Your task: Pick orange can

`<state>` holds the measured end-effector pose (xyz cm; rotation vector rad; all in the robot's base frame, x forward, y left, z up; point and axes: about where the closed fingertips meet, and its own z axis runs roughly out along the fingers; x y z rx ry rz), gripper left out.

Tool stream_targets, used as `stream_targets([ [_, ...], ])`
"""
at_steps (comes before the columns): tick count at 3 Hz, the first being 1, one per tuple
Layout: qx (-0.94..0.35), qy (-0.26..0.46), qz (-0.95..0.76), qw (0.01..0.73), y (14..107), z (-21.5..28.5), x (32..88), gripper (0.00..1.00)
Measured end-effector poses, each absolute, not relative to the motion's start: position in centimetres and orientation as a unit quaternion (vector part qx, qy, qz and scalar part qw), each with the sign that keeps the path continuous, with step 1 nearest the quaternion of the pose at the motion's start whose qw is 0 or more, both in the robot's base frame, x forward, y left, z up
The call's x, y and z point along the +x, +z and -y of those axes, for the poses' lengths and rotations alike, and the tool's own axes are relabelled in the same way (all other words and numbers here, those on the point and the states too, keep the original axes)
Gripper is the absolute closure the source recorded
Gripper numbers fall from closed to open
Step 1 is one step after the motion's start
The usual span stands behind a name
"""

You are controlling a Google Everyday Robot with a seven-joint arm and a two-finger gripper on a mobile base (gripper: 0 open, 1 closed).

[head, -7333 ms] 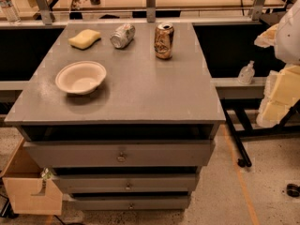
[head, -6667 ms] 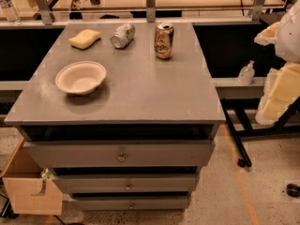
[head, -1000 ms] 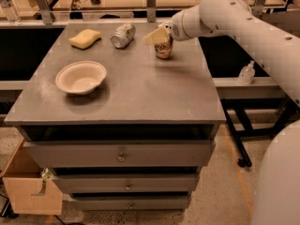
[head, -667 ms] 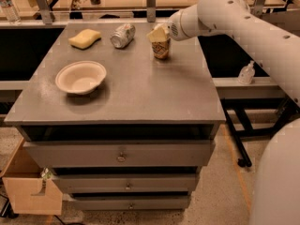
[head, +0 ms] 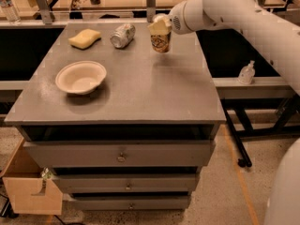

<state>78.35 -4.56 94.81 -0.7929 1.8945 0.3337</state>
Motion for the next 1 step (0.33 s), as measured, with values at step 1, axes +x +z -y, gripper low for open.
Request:
stream_targets([
  [1, -0.351, 0.149, -0.772, 0.509, 96.71, 4.45, 77.79, 1.0],
])
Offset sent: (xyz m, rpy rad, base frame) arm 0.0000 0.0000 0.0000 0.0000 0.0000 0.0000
